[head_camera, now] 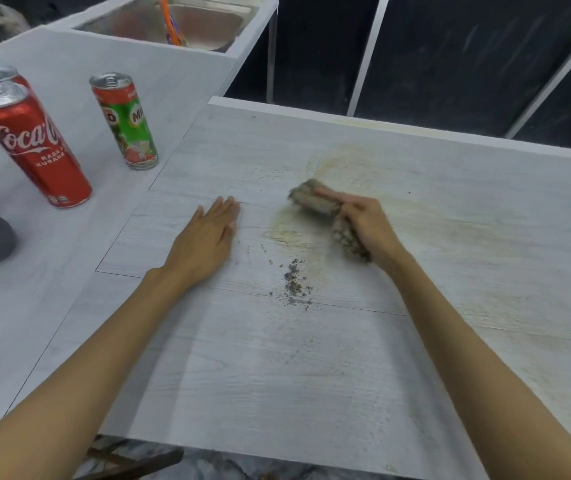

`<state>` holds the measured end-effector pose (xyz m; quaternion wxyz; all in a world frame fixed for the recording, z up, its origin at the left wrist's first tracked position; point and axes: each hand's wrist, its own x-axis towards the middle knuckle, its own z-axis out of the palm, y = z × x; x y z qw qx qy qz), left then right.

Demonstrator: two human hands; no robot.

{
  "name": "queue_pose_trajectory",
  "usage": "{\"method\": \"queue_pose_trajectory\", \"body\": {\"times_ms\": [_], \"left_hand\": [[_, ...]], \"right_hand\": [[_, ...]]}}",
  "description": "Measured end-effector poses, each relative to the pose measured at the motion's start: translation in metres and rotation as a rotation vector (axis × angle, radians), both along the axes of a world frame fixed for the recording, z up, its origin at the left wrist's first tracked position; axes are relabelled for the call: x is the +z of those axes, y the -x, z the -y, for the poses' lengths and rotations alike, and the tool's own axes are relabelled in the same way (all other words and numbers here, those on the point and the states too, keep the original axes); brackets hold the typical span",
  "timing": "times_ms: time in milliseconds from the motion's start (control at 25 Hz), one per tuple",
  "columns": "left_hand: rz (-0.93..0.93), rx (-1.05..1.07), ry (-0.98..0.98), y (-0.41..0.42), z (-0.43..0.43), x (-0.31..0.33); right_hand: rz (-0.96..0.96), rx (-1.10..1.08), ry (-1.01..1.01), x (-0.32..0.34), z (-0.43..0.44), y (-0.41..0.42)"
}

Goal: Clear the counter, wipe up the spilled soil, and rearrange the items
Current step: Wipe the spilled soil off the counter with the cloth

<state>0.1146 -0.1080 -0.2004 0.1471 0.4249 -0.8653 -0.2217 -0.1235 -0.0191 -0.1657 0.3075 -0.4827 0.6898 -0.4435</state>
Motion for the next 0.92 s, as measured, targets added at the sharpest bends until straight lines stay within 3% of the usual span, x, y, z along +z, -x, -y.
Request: {"method": "queue_pose_trajectory", "body": {"times_ms": [120, 320, 480, 720, 800, 920], "left_hand": [[0.052, 0.032, 0.015, -0.017, 0.016, 0.0], [0.059, 0.03, 0.079, -0.021, 0.022, -0.008], [0.039, 0.076, 0.088, -0.023, 0.021, -0.008], [0.056, 0.028, 0.06, -0.025, 0.017, -0.003], [0.029, -0.029, 0.01, -0.024, 0.01, -0.001], [-0.005, -0.116, -0.069, -0.019, -0.009, 0.001]], "right_hand": [[-0.235, -0.181, -0.073, -0.01, 0.042, 0.035], [-0.486, 0.083, -0.159, -0.014, 0.125, 0.016], [-0.336, 0.34, -0.102, -0.009, 0.141, -0.028], [-0.166, 0.661, -0.187, -0.002, 0.046, -0.058], [-0.116, 0.62, -0.23, 0.007, 0.01, -0.039], [0.012, 0.292, -0.195, 0.015, -0.041, -0.002]]}}
